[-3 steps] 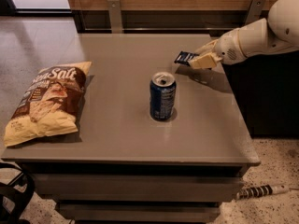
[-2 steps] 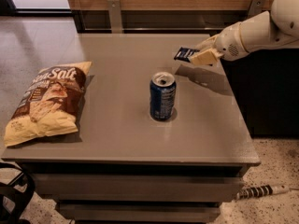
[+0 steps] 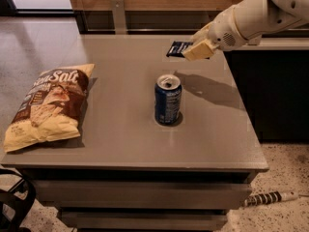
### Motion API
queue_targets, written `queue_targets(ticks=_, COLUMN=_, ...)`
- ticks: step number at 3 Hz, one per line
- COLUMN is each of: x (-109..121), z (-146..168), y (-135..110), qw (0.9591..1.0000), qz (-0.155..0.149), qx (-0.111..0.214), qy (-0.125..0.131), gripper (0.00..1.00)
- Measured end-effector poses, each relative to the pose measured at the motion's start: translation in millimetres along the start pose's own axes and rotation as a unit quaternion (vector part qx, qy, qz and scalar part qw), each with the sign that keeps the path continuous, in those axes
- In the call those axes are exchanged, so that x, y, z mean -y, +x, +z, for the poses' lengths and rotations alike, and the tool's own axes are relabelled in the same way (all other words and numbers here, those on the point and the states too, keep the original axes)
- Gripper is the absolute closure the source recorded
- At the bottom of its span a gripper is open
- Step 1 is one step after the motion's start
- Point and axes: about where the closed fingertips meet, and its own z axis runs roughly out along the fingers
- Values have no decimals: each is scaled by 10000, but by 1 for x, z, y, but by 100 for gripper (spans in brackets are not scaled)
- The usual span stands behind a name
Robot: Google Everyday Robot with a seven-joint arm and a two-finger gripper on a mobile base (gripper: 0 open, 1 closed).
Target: Move rxbar blueberry near brown chip bag
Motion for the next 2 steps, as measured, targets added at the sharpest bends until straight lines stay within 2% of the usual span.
queue_targets(ticks=2, x=-35, z=18, y=-36, qw=9990, qz=-337, qx=-237, qy=-180, gripper=100)
